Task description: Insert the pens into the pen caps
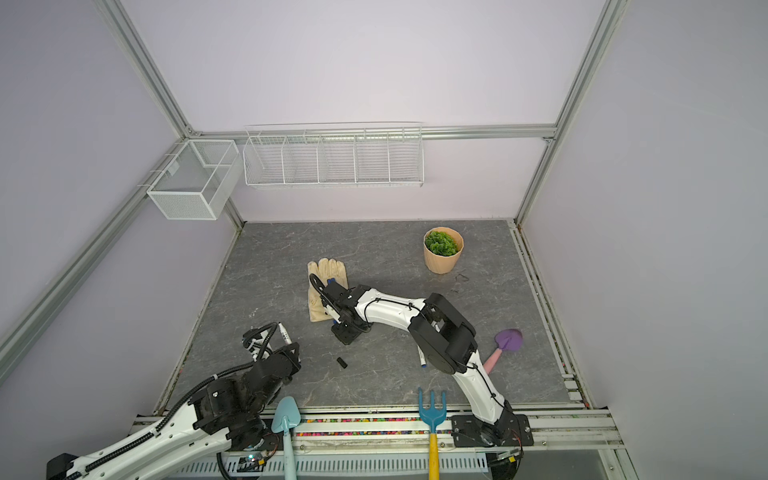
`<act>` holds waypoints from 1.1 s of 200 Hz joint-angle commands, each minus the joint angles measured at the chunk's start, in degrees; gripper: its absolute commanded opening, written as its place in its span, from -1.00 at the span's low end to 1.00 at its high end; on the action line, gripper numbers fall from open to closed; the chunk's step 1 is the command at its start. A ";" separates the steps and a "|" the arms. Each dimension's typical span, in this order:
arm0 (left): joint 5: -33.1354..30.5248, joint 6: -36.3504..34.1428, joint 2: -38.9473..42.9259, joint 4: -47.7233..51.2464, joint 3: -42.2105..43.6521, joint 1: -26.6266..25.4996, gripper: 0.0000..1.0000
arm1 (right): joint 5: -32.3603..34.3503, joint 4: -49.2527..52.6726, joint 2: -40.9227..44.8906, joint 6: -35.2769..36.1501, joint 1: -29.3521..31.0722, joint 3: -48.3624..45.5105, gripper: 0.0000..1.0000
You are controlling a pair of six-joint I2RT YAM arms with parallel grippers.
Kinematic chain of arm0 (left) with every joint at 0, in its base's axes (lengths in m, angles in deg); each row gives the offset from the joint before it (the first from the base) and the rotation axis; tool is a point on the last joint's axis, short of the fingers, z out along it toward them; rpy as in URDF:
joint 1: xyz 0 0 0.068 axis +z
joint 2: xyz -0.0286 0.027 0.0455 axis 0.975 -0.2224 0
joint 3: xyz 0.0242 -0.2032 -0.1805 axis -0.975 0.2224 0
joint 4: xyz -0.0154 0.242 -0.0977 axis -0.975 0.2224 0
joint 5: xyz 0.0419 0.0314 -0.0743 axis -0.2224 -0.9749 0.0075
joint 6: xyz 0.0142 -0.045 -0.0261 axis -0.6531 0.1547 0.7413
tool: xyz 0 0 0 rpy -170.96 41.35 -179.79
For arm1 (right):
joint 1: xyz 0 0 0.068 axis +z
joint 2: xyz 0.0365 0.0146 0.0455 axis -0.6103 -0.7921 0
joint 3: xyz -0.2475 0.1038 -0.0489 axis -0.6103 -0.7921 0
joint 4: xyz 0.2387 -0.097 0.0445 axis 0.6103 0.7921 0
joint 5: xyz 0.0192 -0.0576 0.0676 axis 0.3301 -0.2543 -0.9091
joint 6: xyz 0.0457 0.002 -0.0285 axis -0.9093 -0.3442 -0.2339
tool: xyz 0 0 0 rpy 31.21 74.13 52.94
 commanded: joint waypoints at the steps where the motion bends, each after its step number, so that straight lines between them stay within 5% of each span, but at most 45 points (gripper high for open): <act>1: -0.18 -0.18 -1.14 -2.17 -0.57 0.09 -1.00 | -1.16 2.01 3.02 -1.10 -0.77 -3.89 -0.30; 151: -0.04 -2.15 -8.98 -11.56 -0.39 0.09 -1.00 | 9.32 5.66 14.87 -2.28 -1.78 -18.60 -0.05; 220: 0.52 -4.27 -13.53 -14.97 -1.49 0.09 -1.00 | 8.91 9.28 20.47 -3.98 -1.74 -24.29 0.00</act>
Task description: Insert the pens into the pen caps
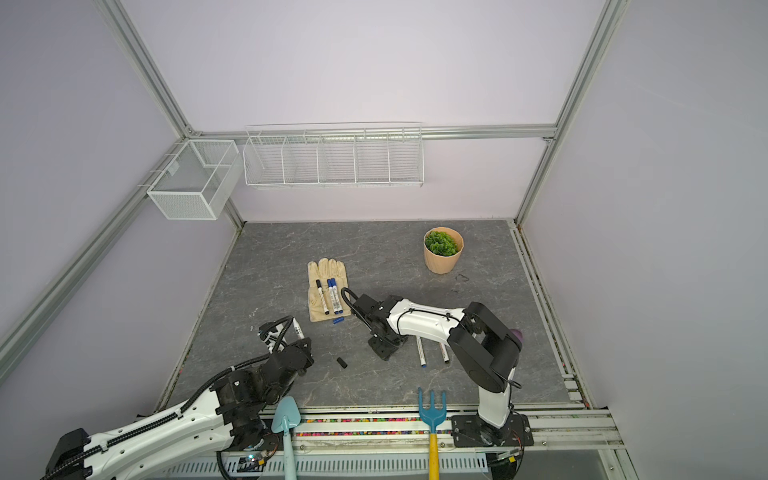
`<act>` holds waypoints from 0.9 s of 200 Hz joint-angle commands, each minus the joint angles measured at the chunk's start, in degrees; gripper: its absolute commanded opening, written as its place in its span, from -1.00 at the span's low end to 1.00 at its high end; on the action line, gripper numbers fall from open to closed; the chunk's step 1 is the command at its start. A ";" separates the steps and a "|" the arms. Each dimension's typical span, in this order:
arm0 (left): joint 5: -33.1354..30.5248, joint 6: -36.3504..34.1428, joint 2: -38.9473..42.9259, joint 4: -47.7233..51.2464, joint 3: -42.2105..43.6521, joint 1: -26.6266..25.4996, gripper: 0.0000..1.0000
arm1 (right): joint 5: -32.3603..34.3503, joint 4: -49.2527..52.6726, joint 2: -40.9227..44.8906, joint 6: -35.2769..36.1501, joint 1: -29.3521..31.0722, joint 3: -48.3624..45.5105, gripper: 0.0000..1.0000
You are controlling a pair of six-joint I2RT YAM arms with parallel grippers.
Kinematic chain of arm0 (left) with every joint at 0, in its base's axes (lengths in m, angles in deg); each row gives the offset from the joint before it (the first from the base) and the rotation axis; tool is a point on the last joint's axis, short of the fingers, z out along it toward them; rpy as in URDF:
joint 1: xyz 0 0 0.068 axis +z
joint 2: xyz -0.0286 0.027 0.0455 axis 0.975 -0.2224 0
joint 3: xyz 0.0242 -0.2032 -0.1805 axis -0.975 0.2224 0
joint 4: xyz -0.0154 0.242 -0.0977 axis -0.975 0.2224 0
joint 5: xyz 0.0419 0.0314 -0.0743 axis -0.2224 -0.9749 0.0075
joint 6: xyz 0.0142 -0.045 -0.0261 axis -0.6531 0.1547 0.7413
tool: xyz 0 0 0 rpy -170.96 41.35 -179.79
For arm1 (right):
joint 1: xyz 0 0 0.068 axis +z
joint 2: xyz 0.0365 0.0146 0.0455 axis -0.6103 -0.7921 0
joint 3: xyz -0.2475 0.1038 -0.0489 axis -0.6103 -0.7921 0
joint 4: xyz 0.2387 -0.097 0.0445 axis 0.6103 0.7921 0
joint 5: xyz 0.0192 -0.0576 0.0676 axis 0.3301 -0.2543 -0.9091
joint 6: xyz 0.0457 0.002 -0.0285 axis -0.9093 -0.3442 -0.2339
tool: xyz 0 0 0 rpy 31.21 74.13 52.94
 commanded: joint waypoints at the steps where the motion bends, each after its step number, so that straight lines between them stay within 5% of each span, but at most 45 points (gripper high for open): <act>1: -0.10 -0.91 -0.71 -1.89 -1.47 0.09 -1.00 | -0.41 3.55 2.54 -1.33 0.03 -1.66 0.00; 66: -0.13 -1.17 -0.75 -2.14 -1.20 0.09 -1.00 | -13.66 4.80 2.98 -3.22 -2.11 -5.43 -0.06; 130: -1.11 -0.92 2.89 0.25 -0.79 0.09 -1.00 | -10.67 4.04 -1.60 -3.66 -3.81 0.73 -0.07; 180: -1.89 0.06 4.73 1.43 -0.12 0.09 -1.00 | -9.17 4.92 -5.87 0.91 2.71 7.82 -0.08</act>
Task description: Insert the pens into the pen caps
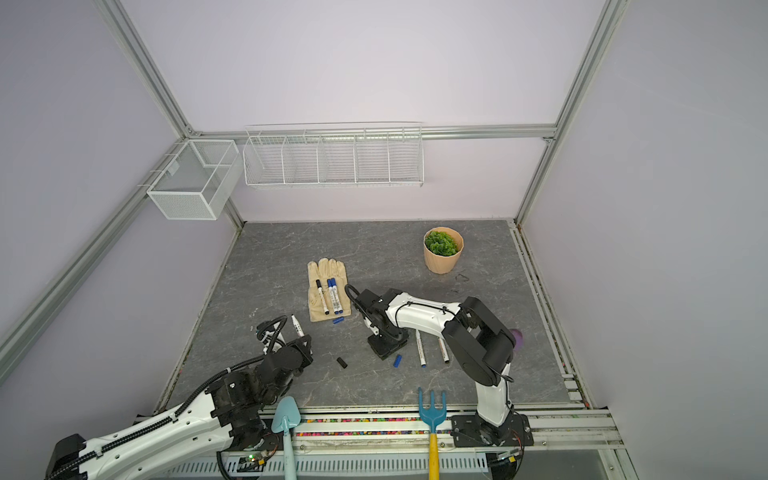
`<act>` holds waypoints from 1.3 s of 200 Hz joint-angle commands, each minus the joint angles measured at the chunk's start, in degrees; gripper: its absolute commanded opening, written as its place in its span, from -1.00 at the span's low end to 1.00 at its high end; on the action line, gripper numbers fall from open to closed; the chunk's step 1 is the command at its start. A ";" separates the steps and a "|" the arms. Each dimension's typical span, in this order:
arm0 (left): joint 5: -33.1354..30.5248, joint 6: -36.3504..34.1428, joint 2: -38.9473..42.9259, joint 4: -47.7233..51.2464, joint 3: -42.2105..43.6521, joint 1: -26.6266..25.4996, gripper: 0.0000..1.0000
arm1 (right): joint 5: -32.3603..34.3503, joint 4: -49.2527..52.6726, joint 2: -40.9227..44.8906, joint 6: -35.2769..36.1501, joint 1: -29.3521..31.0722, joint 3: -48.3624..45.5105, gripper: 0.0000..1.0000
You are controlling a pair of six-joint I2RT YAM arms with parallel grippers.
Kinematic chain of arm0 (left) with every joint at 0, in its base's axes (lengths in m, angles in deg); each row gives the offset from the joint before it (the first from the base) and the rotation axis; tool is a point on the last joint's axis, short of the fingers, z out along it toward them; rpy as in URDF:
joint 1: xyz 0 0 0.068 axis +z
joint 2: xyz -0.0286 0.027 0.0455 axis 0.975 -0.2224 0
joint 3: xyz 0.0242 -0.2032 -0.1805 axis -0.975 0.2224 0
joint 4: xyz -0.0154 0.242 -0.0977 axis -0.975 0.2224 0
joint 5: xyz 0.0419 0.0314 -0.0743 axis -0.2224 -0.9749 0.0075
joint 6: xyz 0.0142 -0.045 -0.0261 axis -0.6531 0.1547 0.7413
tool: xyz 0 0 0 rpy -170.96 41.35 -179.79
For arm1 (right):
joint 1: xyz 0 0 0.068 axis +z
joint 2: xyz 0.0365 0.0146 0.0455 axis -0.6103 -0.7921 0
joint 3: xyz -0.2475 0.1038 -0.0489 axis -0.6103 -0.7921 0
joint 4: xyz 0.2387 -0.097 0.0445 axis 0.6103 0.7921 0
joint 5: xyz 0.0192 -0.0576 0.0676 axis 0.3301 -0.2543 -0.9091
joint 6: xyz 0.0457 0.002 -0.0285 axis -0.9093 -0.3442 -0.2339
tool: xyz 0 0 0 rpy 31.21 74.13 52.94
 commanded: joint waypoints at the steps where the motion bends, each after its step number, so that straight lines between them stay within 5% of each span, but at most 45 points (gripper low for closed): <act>1: -1.65 0.69 0.73 1.84 -0.12 0.09 -1.00 | 0.75 0.73 -0.66 3.29 3.80 1.81 -0.08; 58: -1.13 0.61 -0.44 0.35 0.22 0.10 -1.00 | 10.63 0.55 10.79 1.93 4.42 -5.56 0.00; 113: -0.68 0.26 -2.68 -1.30 0.32 0.09 -1.00 | -3.83 1.17 13.09 0.33 -0.09 -13.91 0.07; 169: -1.52 0.17 -0.33 0.73 0.23 0.09 -1.00 | -11.02 -0.62 5.52 0.49 -3.06 -9.36 0.06; 260: -2.75 0.34 3.73 4.62 0.20 0.12 -1.00 | 2.48 3.37 -1.92 4.18 3.42 1.13 -0.08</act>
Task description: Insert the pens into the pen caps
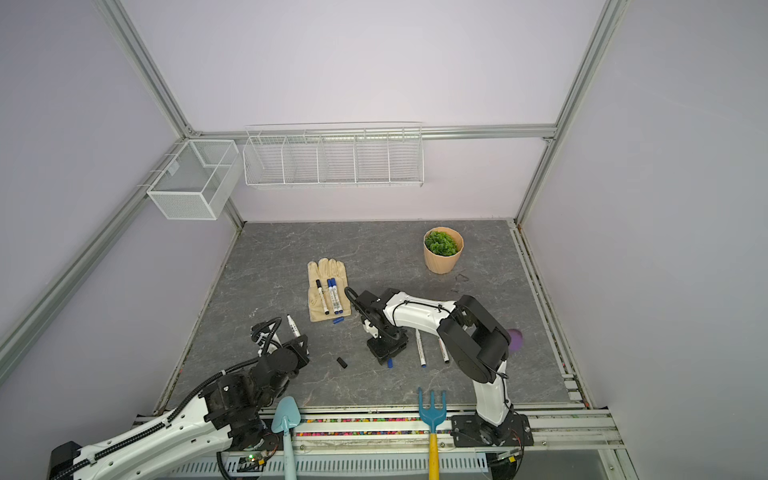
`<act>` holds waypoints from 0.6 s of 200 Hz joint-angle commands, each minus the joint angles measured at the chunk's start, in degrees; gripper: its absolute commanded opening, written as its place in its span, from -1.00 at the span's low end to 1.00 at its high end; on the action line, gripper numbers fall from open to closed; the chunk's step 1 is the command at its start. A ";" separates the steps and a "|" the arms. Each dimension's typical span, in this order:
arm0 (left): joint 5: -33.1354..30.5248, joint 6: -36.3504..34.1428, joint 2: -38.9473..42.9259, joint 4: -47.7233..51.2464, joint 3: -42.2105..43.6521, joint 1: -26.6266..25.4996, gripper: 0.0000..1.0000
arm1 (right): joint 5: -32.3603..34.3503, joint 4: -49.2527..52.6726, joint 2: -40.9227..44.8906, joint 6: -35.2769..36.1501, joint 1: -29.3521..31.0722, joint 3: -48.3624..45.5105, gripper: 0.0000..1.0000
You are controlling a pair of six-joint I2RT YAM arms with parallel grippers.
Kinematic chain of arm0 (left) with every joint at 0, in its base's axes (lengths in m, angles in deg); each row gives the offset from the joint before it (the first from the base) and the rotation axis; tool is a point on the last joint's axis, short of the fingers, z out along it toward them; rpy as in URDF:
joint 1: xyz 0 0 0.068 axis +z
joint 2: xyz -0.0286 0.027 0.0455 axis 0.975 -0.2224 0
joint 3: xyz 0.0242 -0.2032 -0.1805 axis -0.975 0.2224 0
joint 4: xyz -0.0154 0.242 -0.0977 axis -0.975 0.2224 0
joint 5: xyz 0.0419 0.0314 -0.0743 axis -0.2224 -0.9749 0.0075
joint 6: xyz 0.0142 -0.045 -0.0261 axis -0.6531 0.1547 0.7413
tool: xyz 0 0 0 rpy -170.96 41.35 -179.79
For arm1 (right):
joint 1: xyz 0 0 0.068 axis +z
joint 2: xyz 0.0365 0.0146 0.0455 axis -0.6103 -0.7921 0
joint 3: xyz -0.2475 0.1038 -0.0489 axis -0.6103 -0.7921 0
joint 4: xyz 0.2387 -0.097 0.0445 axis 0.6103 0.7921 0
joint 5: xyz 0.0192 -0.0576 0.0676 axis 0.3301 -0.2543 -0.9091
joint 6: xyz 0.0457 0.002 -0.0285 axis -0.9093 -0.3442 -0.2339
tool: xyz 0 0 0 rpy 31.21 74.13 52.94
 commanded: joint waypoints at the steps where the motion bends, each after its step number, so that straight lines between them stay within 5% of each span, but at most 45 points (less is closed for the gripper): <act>1: -1.55 0.34 0.27 1.66 0.21 0.11 -1.00 | 5.14 0.52 -0.58 3.21 3.89 0.64 -0.08; 50: -1.20 0.28 -2.19 -0.94 0.67 0.09 -1.00 | 10.05 0.15 1.42 5.72 9.83 -2.33 -0.10; 120: -0.53 -1.06 -4.96 -2.77 -0.38 0.09 -1.00 | 18.39 2.24 2.09 3.06 10.20 -5.61 -0.09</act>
